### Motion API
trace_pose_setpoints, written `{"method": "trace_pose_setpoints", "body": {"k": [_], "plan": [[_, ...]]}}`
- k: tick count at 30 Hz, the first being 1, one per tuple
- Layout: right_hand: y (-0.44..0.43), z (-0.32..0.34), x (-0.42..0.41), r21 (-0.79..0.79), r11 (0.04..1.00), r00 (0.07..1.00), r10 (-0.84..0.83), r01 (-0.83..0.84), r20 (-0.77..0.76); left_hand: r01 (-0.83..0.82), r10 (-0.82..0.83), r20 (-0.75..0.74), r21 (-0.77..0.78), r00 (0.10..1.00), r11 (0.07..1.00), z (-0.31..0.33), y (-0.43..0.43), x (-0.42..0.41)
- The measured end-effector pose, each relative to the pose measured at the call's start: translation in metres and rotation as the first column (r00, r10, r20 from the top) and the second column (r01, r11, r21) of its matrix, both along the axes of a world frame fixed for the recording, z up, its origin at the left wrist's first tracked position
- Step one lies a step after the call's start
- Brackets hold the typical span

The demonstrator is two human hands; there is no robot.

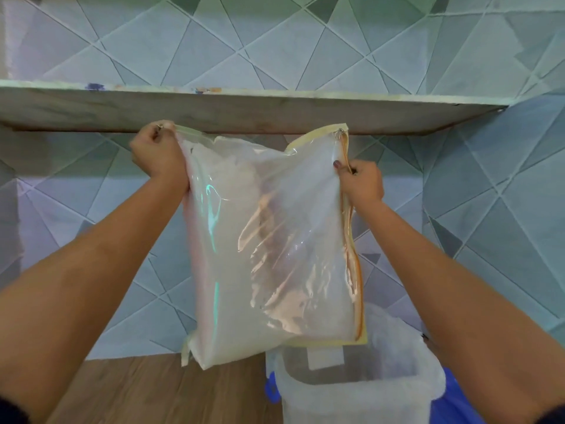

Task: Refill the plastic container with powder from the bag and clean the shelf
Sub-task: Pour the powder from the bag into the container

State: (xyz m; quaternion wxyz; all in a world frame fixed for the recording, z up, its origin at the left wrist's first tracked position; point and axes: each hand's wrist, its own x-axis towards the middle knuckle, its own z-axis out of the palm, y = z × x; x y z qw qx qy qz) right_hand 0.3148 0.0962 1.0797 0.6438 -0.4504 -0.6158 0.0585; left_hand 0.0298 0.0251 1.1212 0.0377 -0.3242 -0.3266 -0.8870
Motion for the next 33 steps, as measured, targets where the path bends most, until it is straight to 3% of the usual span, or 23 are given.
{"method": "trace_pose_setpoints", "body": {"k": [22, 33], "plan": [[0.049, -0.090, 0.060, -0.218, 0.971, 0.980, 0.052, -0.093, -0.190, 0.020, -0.030, -0.177, -0.060, 0.984, 0.998, -0.012, 0.044, 0.063], [0.052, -0.118, 0.075, -0.262, 0.961, 0.979, 0.041, -0.094, -0.199, -0.010, -0.020, -0.252, -0.118, 0.968, 0.993, -0.015, 0.057, 0.087]]}}
